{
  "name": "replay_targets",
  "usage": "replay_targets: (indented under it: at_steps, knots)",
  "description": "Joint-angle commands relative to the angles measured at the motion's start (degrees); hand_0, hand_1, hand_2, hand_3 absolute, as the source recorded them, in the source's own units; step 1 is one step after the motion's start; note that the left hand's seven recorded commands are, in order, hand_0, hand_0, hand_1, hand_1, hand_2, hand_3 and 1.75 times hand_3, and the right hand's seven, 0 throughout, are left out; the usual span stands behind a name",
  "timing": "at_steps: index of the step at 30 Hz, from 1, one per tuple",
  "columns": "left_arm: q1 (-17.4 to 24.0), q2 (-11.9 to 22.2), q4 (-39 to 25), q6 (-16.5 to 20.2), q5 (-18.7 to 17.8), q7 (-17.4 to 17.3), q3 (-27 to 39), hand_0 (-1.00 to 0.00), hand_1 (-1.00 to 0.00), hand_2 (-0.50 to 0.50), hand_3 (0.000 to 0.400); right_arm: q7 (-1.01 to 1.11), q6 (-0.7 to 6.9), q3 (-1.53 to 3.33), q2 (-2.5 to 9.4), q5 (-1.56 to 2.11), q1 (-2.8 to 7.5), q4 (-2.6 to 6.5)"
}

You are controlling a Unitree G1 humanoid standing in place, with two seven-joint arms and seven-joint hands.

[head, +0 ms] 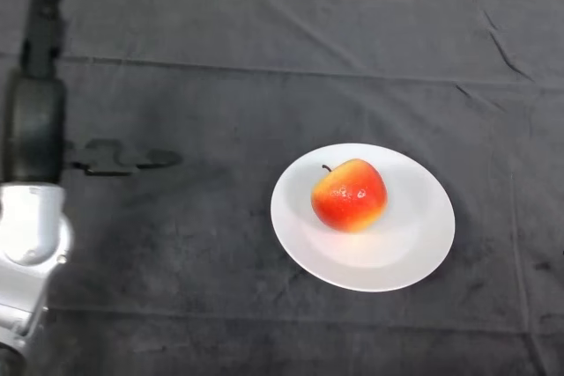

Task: Move the apple to the plate

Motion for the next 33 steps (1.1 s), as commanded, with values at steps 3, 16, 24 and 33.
replay_targets:
  at_steps: [3, 16, 24, 33]
  knots:
    - [2.20, 3.26, 0.34, -2.26, -1.13, 0.79, 2.72, 0.00, 0.00, 0.00, 0.000, -0.09, 4.95, -0.20, 4.37, 0.71, 5.59, 4.89]
    - [6.29, 4.86, 3.43, -5.68, -2.94, 1.62, 10.83, 0.00, 0.00, 0.00, 0.000, -0.09, 4.92, -0.18, 4.36, 0.74, 5.57, 4.93]
    - [8.57, 5.72, 5.08, -7.07, -4.46, 1.65, 15.34, 0.00, 0.00, 0.00, 0.000, -0.09, 4.89, -0.18, 4.36, 0.74, 5.56, 4.97]
    - [8.58, 5.41, 6.58, -7.40, -4.55, 2.81, 18.60, 0.00, 0.00, 0.00, 0.000, -0.09, 4.86, -0.20, 4.35, 0.72, 5.55, 5.02]
